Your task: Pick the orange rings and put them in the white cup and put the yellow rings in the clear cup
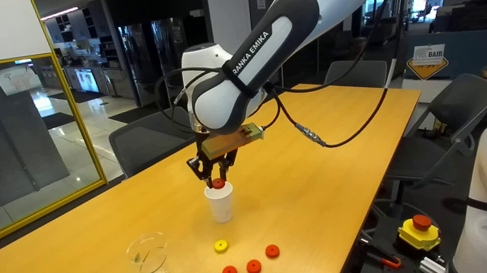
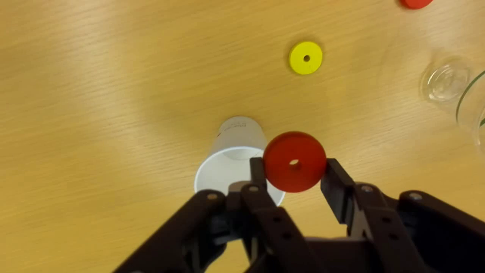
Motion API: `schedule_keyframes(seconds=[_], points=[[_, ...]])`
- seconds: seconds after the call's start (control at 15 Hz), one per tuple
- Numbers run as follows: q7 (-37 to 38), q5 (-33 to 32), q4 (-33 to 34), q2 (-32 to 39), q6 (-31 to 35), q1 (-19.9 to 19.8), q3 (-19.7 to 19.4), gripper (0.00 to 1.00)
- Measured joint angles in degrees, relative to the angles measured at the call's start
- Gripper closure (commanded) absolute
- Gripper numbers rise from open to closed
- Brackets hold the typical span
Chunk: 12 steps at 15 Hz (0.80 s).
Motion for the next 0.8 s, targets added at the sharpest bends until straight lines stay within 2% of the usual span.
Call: schedule_keyframes(seconds=[0.8], points=[[-0.4, -1.1, 11.8, 12.5, -1.8, -0.8, -3.1, 0.79]])
